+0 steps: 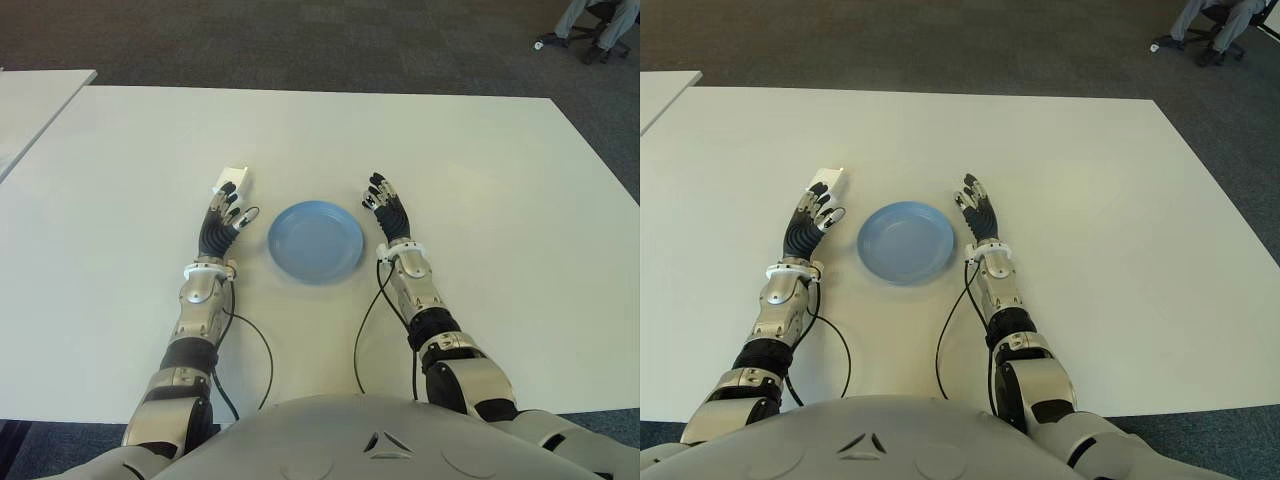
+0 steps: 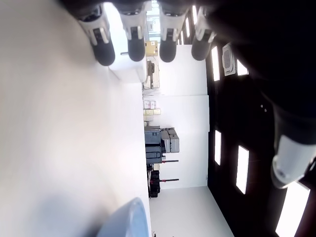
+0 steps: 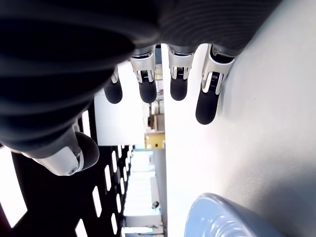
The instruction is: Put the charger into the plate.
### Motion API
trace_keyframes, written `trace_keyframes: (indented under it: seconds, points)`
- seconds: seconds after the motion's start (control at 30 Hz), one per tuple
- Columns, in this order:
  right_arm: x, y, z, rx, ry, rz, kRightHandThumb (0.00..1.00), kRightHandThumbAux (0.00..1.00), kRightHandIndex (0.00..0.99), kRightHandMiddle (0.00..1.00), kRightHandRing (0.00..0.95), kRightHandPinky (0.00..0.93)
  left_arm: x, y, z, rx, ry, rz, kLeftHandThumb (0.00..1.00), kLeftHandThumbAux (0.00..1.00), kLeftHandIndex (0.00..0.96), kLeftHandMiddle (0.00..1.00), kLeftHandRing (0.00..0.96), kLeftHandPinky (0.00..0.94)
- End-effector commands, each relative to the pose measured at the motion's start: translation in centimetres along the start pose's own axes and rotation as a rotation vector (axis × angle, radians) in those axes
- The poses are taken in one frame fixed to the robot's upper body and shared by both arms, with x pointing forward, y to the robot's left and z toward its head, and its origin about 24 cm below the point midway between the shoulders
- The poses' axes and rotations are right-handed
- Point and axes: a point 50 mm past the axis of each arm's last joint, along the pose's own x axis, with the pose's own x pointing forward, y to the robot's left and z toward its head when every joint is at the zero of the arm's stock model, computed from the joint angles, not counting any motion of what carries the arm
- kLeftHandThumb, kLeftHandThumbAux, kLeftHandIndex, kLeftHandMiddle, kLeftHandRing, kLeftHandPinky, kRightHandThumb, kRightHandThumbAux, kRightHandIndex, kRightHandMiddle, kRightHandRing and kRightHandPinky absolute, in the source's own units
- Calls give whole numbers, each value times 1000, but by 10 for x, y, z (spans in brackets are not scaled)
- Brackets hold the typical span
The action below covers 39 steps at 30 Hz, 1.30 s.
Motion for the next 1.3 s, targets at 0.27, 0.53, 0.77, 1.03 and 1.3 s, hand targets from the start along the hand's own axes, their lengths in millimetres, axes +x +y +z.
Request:
trace_keyframes:
  seconds: [0.27, 0.53, 0.77, 1.03, 1.3]
  points:
    - [-8, 3, -23, 25, 123, -10, 0, 531, 37, 39, 40, 84, -6, 1, 1, 115, 9, 93, 203, 678, 63, 135, 137, 176]
    - [-5, 6, -24, 37, 130, -3, 0, 522, 37, 43, 43, 94, -14, 4, 41, 237, -61, 303, 453, 602, 147, 234, 238, 292]
    - [-4, 8, -23, 34, 127, -4, 0, 516, 40, 43, 45, 96, -18, 4, 69, 325, -82, 426, 502, 525, 185, 271, 274, 310]
    - [-4, 10, -22, 27, 121, -7, 0, 505, 46, 38, 43, 86, -20, 0, 96, 395, -128, 528, 504, 452, 217, 286, 292, 313]
    - [-4, 12, -21, 24, 114, -22, 4, 496, 55, 45, 48, 91, -7, -9, 122, 455, -231, 582, 504, 434, 244, 324, 338, 374]
